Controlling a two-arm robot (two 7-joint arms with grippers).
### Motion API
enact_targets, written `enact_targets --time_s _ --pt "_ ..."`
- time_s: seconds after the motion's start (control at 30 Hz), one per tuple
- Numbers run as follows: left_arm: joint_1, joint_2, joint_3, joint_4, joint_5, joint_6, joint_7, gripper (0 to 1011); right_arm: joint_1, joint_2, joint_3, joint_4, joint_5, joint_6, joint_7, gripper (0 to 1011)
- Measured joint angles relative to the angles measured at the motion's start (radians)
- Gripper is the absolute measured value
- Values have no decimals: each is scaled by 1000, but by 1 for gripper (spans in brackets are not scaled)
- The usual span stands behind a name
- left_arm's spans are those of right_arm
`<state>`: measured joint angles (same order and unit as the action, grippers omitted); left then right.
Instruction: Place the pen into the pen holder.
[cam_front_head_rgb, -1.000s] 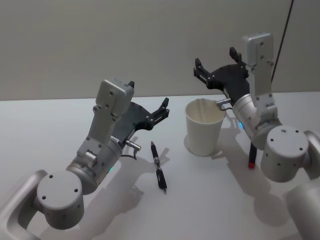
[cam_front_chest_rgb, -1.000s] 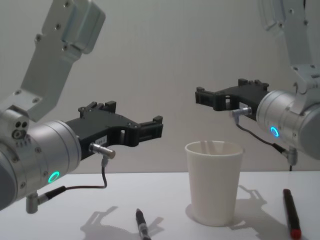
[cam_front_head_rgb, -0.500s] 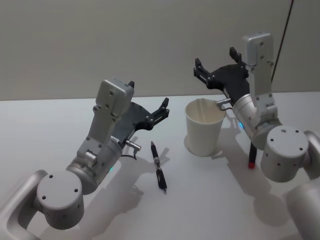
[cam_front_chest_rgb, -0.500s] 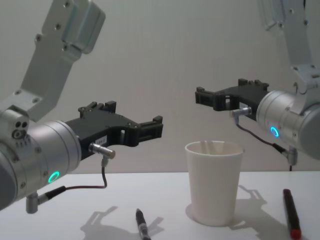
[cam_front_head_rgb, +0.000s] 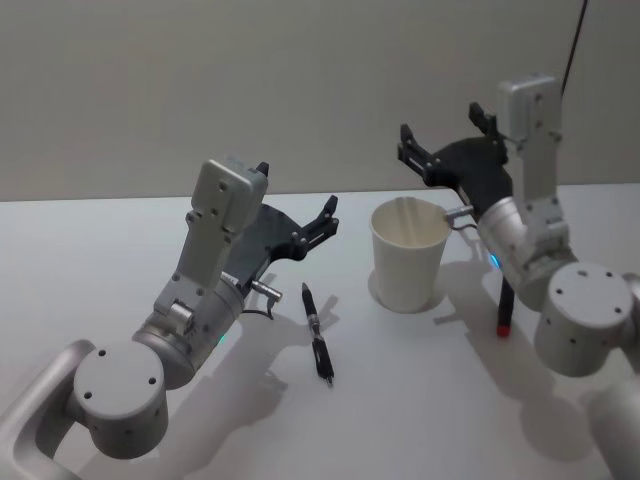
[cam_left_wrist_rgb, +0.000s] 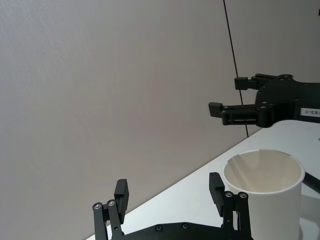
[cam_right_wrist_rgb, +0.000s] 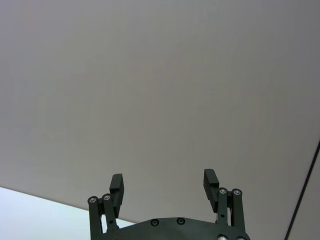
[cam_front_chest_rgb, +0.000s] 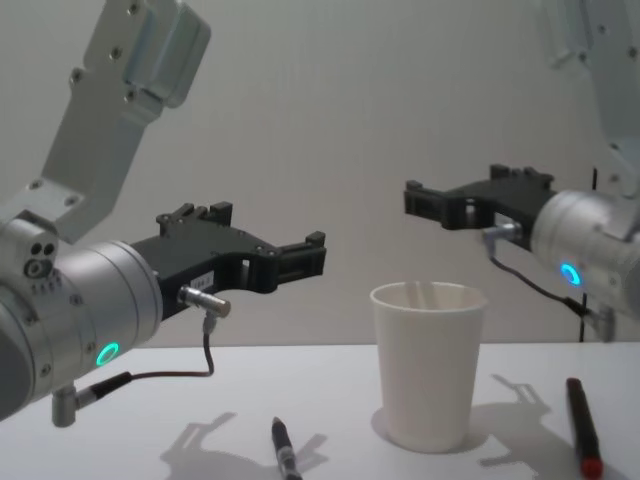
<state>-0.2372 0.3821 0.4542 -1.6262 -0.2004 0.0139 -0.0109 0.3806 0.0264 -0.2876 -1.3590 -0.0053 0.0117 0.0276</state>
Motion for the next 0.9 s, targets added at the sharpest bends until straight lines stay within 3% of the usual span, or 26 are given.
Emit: enact_targets --time_s 0.9 --pt "0 0 0 0 0 0 0 1001 -259 204 41 -268 193 16 26 1002"
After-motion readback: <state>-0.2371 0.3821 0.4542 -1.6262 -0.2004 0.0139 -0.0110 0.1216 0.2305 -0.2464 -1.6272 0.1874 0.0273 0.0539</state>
